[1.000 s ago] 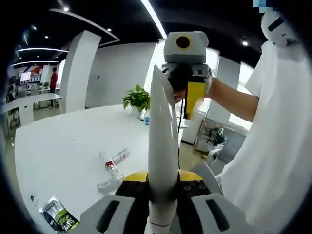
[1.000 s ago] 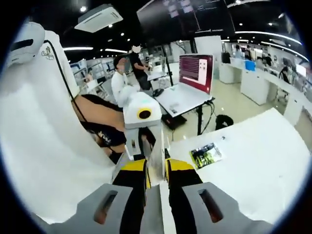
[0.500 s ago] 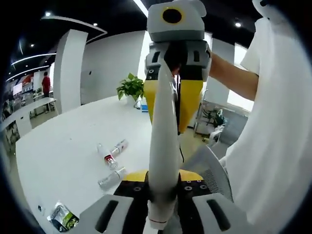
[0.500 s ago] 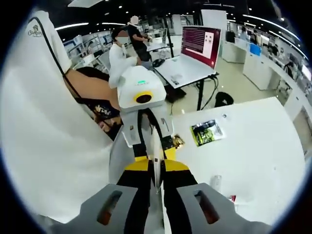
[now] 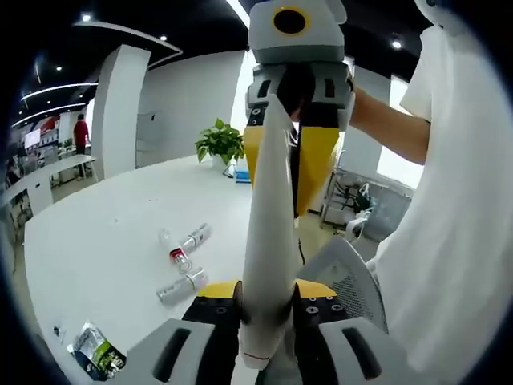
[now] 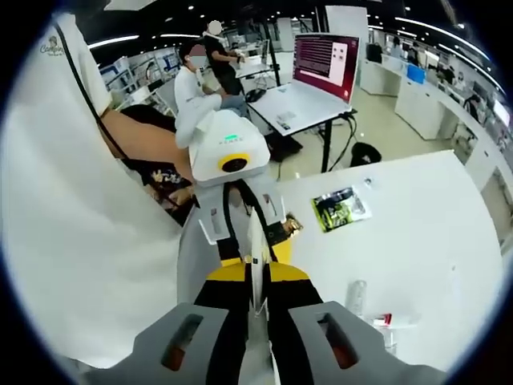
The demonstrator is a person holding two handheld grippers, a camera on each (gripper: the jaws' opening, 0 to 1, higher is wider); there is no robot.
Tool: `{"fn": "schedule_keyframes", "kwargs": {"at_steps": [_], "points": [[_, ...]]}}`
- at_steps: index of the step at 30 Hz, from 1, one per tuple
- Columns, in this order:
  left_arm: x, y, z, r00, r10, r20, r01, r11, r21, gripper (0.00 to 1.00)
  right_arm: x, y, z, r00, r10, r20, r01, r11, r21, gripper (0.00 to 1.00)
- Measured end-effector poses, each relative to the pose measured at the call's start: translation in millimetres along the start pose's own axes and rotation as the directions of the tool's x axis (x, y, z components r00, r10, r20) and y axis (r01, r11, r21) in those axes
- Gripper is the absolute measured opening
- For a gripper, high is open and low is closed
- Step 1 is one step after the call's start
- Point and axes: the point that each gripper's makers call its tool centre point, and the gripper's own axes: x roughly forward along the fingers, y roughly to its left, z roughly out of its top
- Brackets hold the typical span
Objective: Arrange the skincare products in the storage area until every visible bottle or jar stands upright without overlapping.
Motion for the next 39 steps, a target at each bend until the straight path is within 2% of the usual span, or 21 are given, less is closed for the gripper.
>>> {"fn": "schedule_keyframes", "kwargs": {"at_steps": [4, 6, 9, 12, 17, 22, 26, 28, 33, 39], "points": [[-0.4, 3.1, -7.1, 0.999, 0.002, -0.034, -0.002, 1.0, -0.018, 0.24, 0.4, -4.6, -4.2, 1.0, -0.005, -0.024, 0.005, 1.0, 0.012, 0.04], [-0.7, 6.6, -16.3, 0.997, 0.018, -0.071, -0.018, 1.0, 0.003, 0.24, 0.3, -8.2, -7.6, 0.999, -0.017, -0.04, 0.017, 1.0, 0.011, 0.04], [-1.7, 8.1, -20.8, 0.996, 0.023, -0.084, -0.023, 1.0, -0.004, 0.24, -0.5, -10.2, -8.9, 0.999, -0.014, -0.039, 0.015, 1.0, 0.018, 0.04], [-2.7, 7.8, -19.1, 0.997, 0.021, -0.069, -0.023, 0.999, -0.029, 0.24, 0.0, -9.8, -9.8, 0.999, -0.008, -0.044, 0.01, 0.999, 0.031, 0.04], [-7.2, 5.1, -17.4, 0.998, 0.024, -0.064, -0.025, 1.0, -0.017, 0.24, 3.2, -4.2, -6.9, 0.999, -0.017, -0.046, 0.018, 1.0, 0.025, 0.04], [-18.1, -2.8, -25.0, 0.998, 0.017, -0.06, -0.017, 1.0, -0.001, 0.24, 6.1, -3.9, -7.7, 0.996, -0.046, -0.077, 0.045, 0.999, -0.008, 0.04], [-24.0, 2.9, -39.0, 0.997, 0.034, -0.076, -0.034, 0.999, -0.004, 0.24, 8.1, -14.4, -11.4, 0.996, -0.057, -0.07, 0.058, 0.998, 0.005, 0.04], [-28.7, 13.7, -44.1, 0.991, 0.097, -0.095, -0.1, 0.994, -0.037, 0.24, 7.2, -18.3, -12.7, 0.996, -0.057, -0.068, 0.057, 0.998, 0.01, 0.04], [-28.4, 24.3, -29.5, 0.987, 0.16, -0.011, -0.159, 0.974, -0.16, 0.25, -0.4, -35.0, -20.5, 0.997, -0.039, -0.069, 0.041, 0.999, 0.023, 0.04], [-28.1, 28.9, -31.7, 0.981, 0.19, -0.028, -0.192, 0.963, -0.191, 0.25, -3.7, -70.8, -33.2, 0.996, -0.071, -0.057, 0.073, 0.997, 0.02, 0.04]]}}
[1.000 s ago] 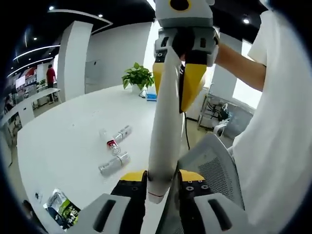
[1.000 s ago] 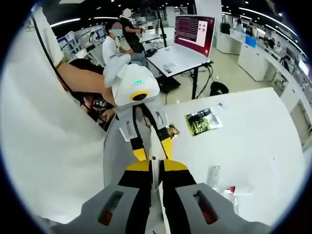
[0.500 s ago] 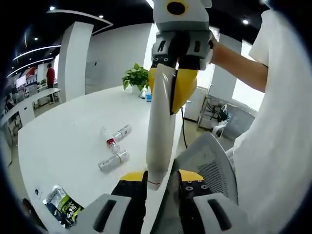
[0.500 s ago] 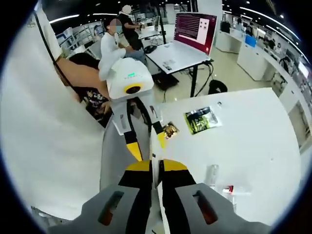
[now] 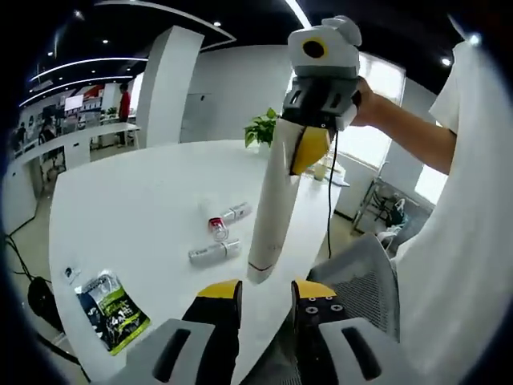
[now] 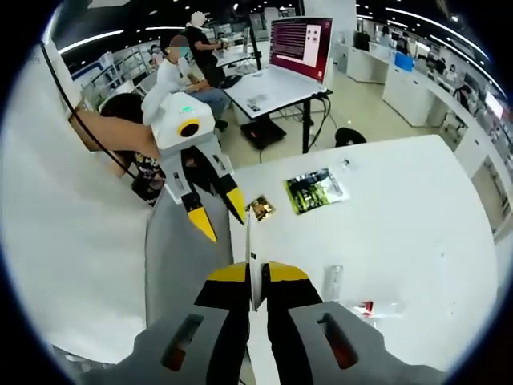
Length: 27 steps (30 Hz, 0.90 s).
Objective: Arrange the skincare products in the storage area until every visible bottle or jar stands upright without overlapping.
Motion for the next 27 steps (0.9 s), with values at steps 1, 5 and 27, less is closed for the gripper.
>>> {"fn": "schedule_keyframes", "kwargs": {"at_steps": [1, 5, 27], "points": [[-0.9, 2.0, -1.7, 1.0, 0.011, -0.004, -0.011, 1.0, -0.008, 0.25, 0.7, -8.1, -3.0, 1.0, -0.01, -0.001, 0.01, 1.0, -0.005, 0.04], [-2.6, 6.9, -9.2, 0.999, 0.041, -0.007, -0.041, 0.997, -0.059, 0.25, 1.6, -34.2, -12.8, 0.999, -0.038, -0.007, 0.038, 0.999, 0.011, 0.04], [-16.5, 21.2, -45.3, 0.959, 0.284, 0.017, -0.274, 0.939, -0.208, 0.23, 19.1, -120.1, -19.2, 0.993, -0.112, -0.03, 0.11, 0.992, -0.058, 0.04]]}}
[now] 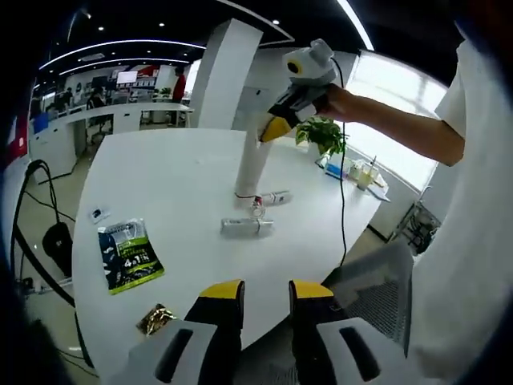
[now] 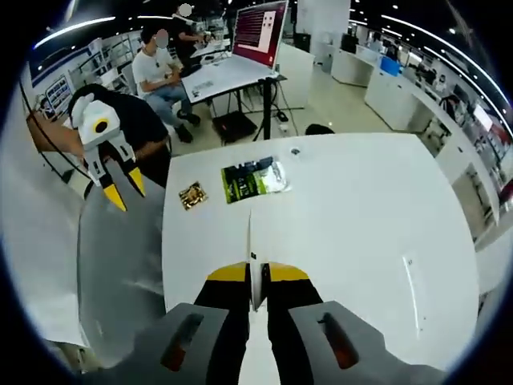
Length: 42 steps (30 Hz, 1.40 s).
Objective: Arrange the skincare products in the storage area until every visible bottle or jar stands upright without overlapping.
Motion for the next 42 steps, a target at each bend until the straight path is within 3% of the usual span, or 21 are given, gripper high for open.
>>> {"fn": "schedule_keyframes", "kwargs": {"at_steps": [6, 13, 21, 30, 42], "points": [[-4.9, 6.2, 2.5, 0.998, 0.051, 0.033, -0.05, 0.998, -0.037, 0.23, 3.9, -15.9, -3.6, 1.0, -0.012, -0.003, 0.012, 1.0, 0.021, 0.04], [-0.9, 0.8, -3.8, 0.999, 0.046, 0.016, -0.046, 0.999, -0.02, 0.23, 12.7, -34.4, -1.4, 1.0, -0.02, 0.017, 0.019, 1.0, 0.022, 0.04], [3.7, -11.6, -7.6, 0.999, -0.016, 0.038, 0.018, 0.999, -0.044, 0.24, 28.3, -63.5, 2.0, 0.998, -0.025, 0.055, 0.024, 0.999, 0.033, 0.04], [-6.7, -16.3, -15.7, 0.999, 0.019, 0.043, -0.017, 0.998, -0.059, 0.24, 49.9, -85.0, 4.6, 0.996, 0.0, 0.084, -0.005, 0.998, 0.065, 0.04], [-9.6, -35.6, -3.3, 0.999, 0.013, 0.04, -0.013, 1.0, -0.015, 0.24, 72.3, -105.0, 3.6, 0.998, 0.011, 0.055, -0.013, 0.999, 0.037, 0.04]]}}
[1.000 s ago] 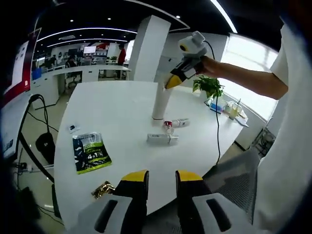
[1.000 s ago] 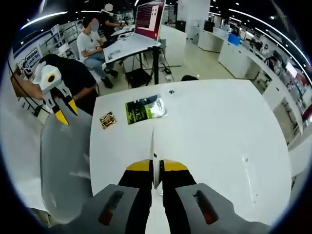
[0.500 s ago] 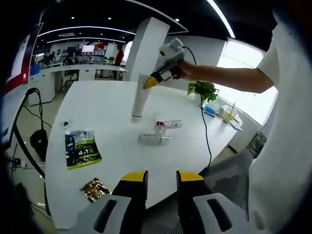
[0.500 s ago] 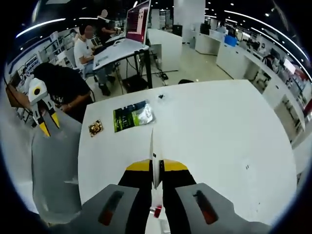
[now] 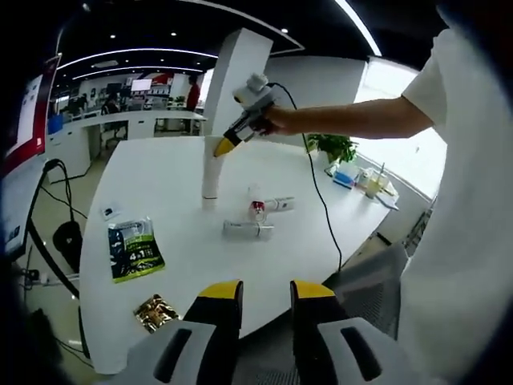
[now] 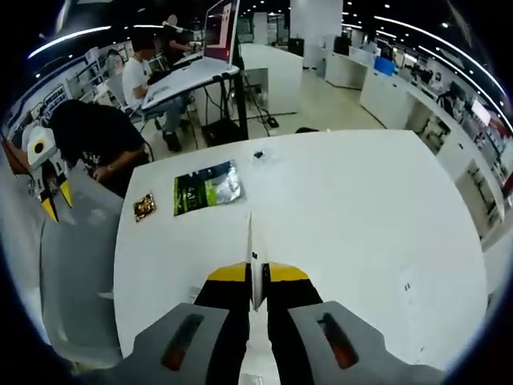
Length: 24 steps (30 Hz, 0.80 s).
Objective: Arrange the skincare products in the storage area until every visible bottle or jar stands upright without overlapping.
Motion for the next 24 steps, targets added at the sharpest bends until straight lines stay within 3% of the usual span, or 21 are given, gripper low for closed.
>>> {"fn": "schedule_keyframes", "kwargs": {"at_steps": [12, 24], "points": [[1.1, -1.5, -1.5, 1.0, -0.002, -0.009, 0.001, 1.0, -0.024, 0.24, -0.2, -25.5, -12.9, 0.999, -0.022, -0.029, 0.022, 1.0, -0.019, 0.04], [3.6, 2.5, 3.9, 1.0, -0.014, -0.011, 0.014, 1.0, 0.006, 0.24, -6.0, -33.3, -15.4, 0.998, -0.046, -0.039, 0.045, 0.999, -0.021, 0.04]]}}
